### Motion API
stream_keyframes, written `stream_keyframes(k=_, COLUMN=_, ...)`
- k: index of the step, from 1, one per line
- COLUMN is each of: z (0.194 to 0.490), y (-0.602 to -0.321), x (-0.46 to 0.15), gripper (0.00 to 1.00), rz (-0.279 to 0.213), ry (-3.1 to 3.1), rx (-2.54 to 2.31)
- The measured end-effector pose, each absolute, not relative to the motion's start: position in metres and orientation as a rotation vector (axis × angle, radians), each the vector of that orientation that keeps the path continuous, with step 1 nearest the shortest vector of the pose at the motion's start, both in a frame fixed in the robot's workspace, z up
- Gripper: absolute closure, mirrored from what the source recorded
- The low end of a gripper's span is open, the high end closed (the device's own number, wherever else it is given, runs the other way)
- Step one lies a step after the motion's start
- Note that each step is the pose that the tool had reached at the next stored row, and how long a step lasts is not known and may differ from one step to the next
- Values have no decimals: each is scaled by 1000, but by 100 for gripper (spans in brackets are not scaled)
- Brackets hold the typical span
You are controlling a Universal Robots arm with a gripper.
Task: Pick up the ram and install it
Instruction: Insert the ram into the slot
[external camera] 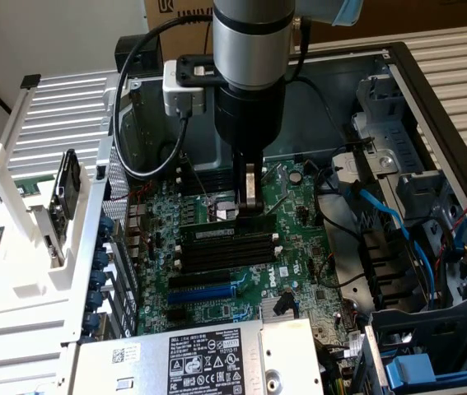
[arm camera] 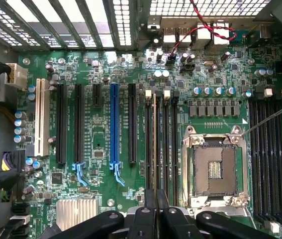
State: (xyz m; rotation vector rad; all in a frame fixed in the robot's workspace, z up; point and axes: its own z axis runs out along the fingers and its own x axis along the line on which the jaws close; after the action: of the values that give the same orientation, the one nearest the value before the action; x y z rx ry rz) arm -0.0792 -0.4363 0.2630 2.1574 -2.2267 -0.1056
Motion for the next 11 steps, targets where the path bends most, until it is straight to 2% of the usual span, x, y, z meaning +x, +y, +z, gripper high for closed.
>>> stream_keyframes(k=11, z=260, y=-436, x=-83, gripper=88, rz=-82, ry=-2238, rx=2169)
